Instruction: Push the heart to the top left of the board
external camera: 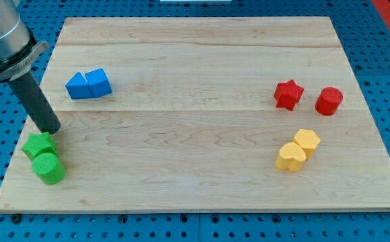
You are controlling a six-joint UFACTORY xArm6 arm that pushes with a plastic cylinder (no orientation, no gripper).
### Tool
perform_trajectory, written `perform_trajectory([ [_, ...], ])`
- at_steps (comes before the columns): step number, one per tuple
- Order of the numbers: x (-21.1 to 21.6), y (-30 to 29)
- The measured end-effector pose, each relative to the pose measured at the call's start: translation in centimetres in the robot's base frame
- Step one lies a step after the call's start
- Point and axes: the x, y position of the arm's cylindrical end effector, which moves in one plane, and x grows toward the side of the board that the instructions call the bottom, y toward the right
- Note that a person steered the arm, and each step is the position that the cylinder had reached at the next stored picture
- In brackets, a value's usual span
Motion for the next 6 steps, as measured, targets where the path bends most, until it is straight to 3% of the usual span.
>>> perform_trajectory([
  [3, -1.2, -2.2],
  [4, -3.7, 4.1],
  [5, -1.9, 14.6],
  [6, 6.1, 21.3],
])
